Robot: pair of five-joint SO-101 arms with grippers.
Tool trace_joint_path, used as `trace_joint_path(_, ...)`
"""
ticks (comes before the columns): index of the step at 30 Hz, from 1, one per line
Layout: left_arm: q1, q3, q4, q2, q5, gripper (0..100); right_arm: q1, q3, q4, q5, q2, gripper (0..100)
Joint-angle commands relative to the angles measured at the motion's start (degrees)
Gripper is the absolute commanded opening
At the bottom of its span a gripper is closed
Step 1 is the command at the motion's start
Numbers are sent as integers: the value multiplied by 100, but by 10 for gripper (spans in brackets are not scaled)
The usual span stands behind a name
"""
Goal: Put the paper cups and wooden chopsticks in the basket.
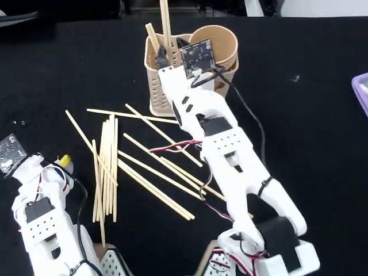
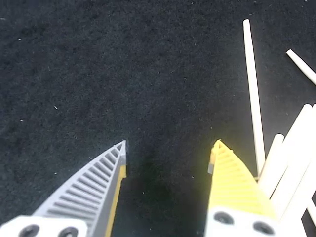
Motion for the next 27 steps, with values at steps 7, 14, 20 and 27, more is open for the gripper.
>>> trace_joint_path(7,66,-259,-88,-88,-35,264,-114,-163,1758,-53,-1859,135)
trace_joint_path(14,66,-259,-88,-88,-35,264,-633,-136,5073,-9,-3609,134)
trace_joint_path(20,66,-251,-62,-88,-35,264,-1046,1420,6031,18,-4286,136)
trace_joint_path(27,66,-673,571,-44,-607,266,-1090,3521,3771,220,-4127,135)
